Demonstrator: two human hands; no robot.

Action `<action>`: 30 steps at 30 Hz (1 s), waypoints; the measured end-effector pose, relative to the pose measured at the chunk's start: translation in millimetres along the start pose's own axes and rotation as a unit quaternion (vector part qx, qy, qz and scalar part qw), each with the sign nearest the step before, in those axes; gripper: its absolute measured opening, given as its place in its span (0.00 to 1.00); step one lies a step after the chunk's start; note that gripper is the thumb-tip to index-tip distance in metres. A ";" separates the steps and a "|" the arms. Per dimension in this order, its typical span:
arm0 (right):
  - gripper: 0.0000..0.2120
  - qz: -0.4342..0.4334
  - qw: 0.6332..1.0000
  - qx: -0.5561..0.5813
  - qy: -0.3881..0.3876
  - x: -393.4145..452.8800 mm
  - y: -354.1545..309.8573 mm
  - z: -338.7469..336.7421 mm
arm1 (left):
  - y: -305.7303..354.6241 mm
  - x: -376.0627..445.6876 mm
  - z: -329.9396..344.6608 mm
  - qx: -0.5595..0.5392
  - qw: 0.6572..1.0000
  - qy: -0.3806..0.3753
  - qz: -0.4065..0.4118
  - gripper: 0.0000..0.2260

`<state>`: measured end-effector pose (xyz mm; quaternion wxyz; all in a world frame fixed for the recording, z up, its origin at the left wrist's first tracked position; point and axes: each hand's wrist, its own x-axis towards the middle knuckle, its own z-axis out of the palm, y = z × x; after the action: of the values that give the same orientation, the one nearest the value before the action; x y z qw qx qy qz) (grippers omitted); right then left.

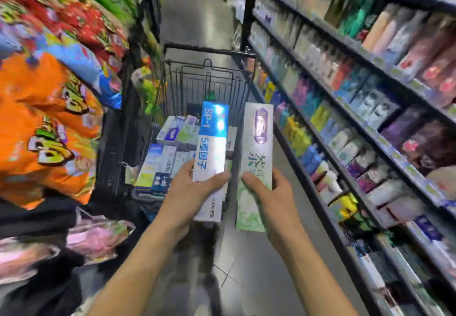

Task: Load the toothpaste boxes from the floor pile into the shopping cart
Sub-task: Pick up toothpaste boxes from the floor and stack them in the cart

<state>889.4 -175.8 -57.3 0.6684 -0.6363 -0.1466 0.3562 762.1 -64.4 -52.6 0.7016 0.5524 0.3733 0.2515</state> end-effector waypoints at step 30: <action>0.17 0.100 0.989 -0.039 -0.104 406.7 23.8 123.3 | 18.4 387.6 -74.1 0.407 0.883 0.236 -0.018 0.11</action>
<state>1088.5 184.3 -166.4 0.5850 -0.6330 -0.1654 0.4793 934.3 280.6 -138.5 0.3112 0.7067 0.6070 0.1875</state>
